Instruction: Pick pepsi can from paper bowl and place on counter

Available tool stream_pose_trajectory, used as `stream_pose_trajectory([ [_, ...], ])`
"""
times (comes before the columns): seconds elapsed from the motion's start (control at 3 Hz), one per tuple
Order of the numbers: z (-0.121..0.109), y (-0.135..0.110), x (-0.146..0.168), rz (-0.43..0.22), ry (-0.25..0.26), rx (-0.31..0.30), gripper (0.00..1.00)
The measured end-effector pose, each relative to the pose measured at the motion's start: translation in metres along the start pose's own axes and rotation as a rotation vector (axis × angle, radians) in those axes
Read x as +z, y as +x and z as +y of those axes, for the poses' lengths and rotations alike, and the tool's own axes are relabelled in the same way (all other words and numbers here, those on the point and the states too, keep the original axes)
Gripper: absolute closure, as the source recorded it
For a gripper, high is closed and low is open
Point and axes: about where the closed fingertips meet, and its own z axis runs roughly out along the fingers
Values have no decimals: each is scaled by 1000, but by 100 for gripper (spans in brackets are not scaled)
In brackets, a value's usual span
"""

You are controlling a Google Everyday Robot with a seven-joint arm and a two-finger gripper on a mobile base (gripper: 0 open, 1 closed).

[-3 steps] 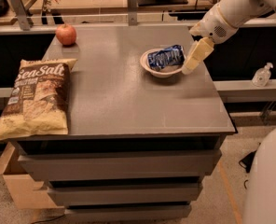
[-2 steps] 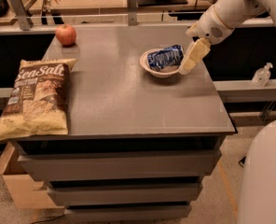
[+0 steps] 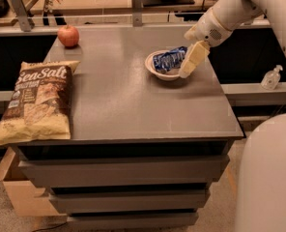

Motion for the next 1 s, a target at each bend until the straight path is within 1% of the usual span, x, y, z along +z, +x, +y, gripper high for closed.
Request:
stream_pose_trajectory([
  [0.33,0,-2,4,-2,-10,-6,0],
  [0.67,0,-3,6,-8,-20,-9,26],
  [1.0,1,-5,8,-11,-21,-14,49],
])
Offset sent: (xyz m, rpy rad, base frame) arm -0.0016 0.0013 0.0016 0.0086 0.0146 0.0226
